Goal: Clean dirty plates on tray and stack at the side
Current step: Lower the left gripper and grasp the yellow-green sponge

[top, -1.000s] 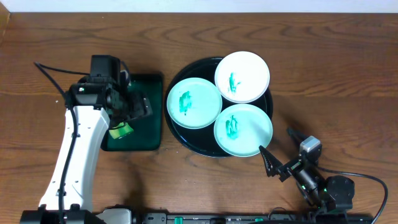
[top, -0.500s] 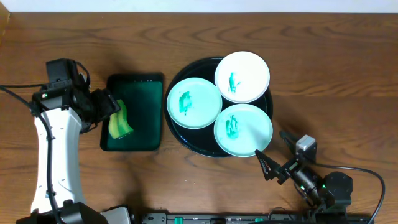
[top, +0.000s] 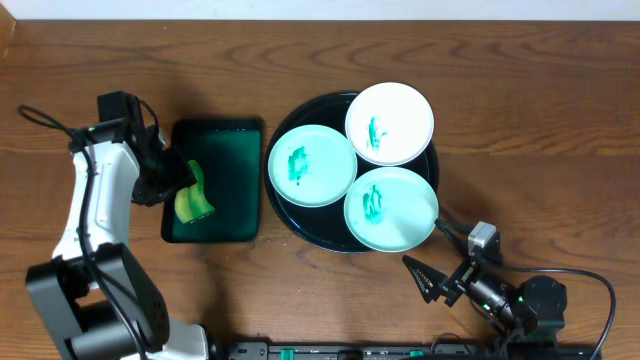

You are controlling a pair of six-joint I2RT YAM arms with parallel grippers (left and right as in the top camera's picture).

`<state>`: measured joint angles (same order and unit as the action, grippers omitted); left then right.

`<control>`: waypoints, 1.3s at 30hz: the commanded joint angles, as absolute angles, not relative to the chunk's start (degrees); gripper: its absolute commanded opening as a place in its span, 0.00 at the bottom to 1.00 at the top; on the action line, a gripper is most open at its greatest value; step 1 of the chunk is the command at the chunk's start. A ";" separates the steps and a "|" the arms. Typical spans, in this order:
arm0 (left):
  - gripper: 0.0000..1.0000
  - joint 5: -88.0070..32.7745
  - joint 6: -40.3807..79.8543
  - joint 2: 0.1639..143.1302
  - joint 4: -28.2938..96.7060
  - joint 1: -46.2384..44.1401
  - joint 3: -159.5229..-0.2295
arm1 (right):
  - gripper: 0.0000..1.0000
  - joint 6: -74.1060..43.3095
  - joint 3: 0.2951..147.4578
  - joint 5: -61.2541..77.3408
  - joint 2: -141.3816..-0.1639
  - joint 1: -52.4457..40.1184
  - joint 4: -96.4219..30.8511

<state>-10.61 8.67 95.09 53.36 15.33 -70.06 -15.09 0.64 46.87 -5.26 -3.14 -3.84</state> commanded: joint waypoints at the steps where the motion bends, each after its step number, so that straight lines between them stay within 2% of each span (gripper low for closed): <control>1: 0.50 -10.85 8.10 96.90 53.36 15.59 -71.05 | 0.99 -16.34 1.13 49.89 -5.37 -3.42 -4.12; 10: 0.51 -7.92 8.12 103.07 52.36 16.58 -71.05 | 0.99 -18.44 1.13 50.41 -5.37 -3.42 -4.12; 15: 0.48 -7.92 8.12 105.73 50.92 16.86 -71.05 | 0.99 -18.44 1.13 52.10 -5.37 -3.42 -4.12; 21: 0.22 -8.14 8.12 106.59 49.39 16.86 -71.05 | 0.99 -18.55 1.13 53.82 -5.37 -3.42 -4.10; 22: 0.11 -8.16 8.14 106.59 49.17 16.86 -71.05 | 0.99 -18.70 1.13 53.89 -5.37 -3.42 -4.12; 23: 0.07 -8.16 8.14 106.59 49.10 16.86 -71.05 | 0.99 -18.79 1.13 53.91 -5.37 -3.42 -4.10; 39: 0.07 -10.92 10.20 103.09 48.51 16.78 -71.07 | 0.99 -18.87 1.13 54.28 -5.37 -3.42 -4.10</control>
<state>-10.20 9.17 105.95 48.62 16.51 -70.06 -18.04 0.64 53.21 -5.26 -3.14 -4.03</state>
